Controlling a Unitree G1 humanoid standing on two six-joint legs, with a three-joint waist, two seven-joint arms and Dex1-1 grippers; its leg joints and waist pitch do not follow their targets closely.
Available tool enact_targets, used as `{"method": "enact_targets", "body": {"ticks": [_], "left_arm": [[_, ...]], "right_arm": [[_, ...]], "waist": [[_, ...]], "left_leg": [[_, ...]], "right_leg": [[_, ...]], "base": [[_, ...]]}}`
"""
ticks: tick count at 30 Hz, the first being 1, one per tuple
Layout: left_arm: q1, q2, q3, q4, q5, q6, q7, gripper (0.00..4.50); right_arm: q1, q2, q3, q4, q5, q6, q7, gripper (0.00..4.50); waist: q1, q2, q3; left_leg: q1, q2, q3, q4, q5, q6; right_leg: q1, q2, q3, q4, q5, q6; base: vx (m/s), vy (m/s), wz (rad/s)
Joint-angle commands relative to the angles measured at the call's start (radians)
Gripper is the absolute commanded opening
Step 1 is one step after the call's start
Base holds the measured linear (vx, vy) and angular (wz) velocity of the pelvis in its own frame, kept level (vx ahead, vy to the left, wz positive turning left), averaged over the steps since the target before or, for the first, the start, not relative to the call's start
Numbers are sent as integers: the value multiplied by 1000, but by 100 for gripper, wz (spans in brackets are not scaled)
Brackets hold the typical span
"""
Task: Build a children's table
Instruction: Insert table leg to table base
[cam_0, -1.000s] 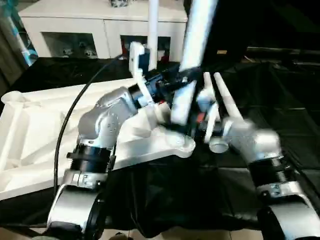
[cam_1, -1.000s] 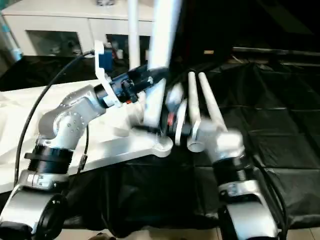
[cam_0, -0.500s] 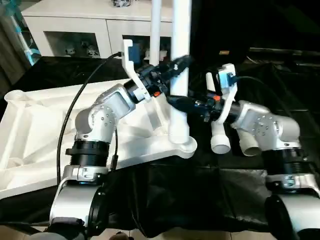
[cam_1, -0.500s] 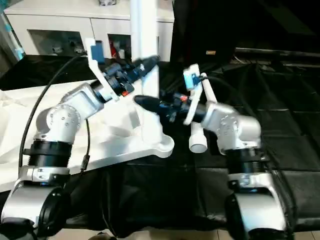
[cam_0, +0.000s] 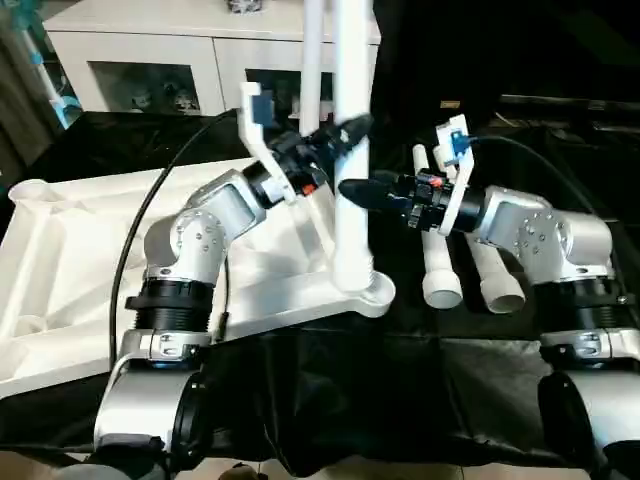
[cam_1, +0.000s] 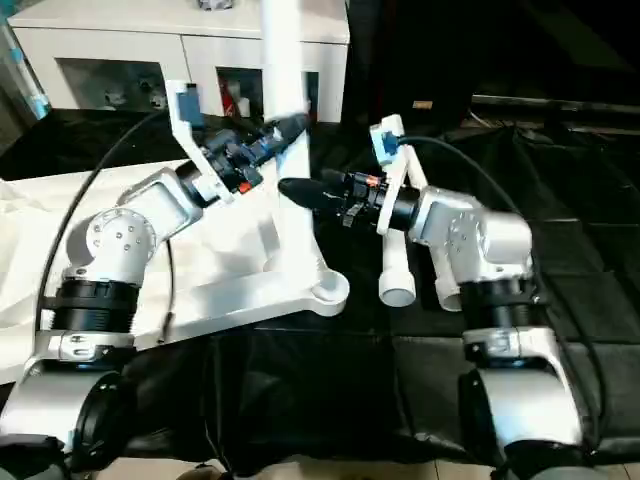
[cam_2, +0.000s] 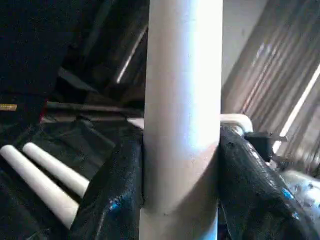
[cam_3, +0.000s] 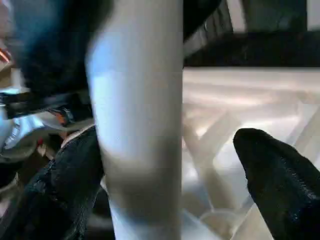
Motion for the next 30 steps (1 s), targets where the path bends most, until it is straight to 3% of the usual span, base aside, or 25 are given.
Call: {"method": "enact_targets", "body": {"ticks": [1, 8, 15, 30], "left_arm": [[-7, 2, -14, -23, 18, -12, -14, 182], [-24, -12, -16, -25, 13, -29, -6, 182], [-14, -20, -18, -28, 33, -54, 14, 182], [-24, -8, -35, -1, 72, -102, 2, 182]], "right_arm": [[-20, -12, 15, 11, -14, 17, -4, 429], [-6, -21, 87, -25, -26, 58, 32, 429], [-8, 1, 107, 10, -55, 46, -4, 429], [9, 11, 134, -9, -84, 26, -26, 296]], "waist": [[1, -6, -81], [2, -8, -82], [1, -8, -82], [1, -2, -83]], "left_leg": [[18, 19, -10, -68, -194, -6], [17, 19, -11, -66, -187, -6], [18, 19, -11, -66, -192, -11], [19, 19, -11, -67, -194, -14]], "right_leg": [[63, -37, 41, -69, -241, -180], [64, -36, 41, -67, -230, -179], [62, -37, 43, -68, -234, -176], [63, -35, 43, -65, -208, -178]], "base": [[0, 0, 0], [0, 0, 0], [0, 0, 0], [0, 0, 0]]}}
